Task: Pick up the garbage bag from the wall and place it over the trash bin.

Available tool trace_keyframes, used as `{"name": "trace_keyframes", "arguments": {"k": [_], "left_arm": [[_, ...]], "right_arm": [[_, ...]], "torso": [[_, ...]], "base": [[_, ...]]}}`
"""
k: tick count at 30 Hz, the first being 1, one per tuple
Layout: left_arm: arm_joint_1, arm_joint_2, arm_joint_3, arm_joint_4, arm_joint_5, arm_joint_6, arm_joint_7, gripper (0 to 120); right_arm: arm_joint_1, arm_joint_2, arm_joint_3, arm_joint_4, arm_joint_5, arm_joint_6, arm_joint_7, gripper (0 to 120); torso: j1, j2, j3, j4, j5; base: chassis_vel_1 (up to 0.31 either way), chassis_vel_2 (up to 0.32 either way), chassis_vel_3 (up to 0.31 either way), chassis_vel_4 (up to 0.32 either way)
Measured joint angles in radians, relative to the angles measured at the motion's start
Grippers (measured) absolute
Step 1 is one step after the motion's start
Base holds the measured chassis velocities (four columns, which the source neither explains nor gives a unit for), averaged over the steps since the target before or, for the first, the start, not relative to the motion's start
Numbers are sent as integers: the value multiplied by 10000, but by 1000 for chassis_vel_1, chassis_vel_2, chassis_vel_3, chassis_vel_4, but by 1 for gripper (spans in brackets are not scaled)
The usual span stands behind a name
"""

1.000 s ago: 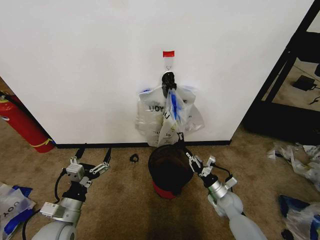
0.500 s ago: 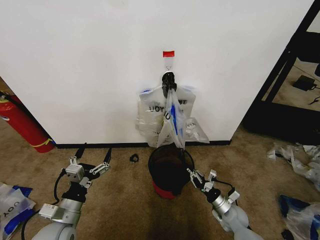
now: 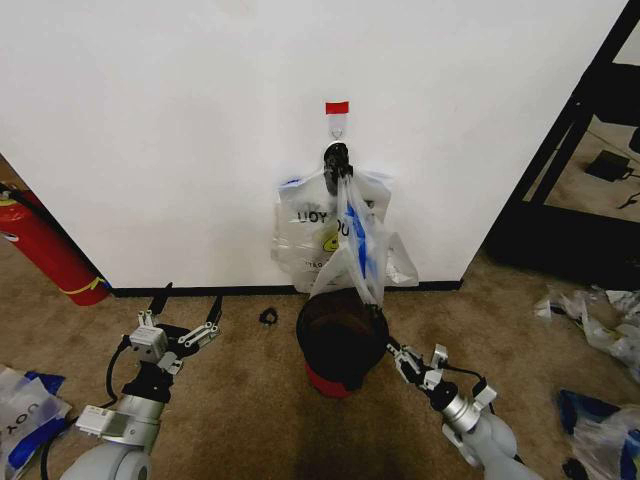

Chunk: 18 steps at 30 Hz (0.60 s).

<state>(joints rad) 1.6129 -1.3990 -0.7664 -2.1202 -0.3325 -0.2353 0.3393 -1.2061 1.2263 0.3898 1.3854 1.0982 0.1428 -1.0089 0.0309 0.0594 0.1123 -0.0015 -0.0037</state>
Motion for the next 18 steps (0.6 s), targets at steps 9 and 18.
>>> {"name": "trace_keyframes", "arguments": {"k": [9,18], "left_arm": [[-21,-6,-9,40,-2,-3,0,100],[-76,41,-27,58,-27,-23,-2,100]], "right_arm": [[-221,-436,-172,1511,101,801,2382,7],[-740,-1501,1203,1573,-2708,570,-1110,41]], "torso": [[0,0,0,0,1],[0,0,0,-1,1]], "base": [[0,0,0,0],[0,0,0,0]]}}
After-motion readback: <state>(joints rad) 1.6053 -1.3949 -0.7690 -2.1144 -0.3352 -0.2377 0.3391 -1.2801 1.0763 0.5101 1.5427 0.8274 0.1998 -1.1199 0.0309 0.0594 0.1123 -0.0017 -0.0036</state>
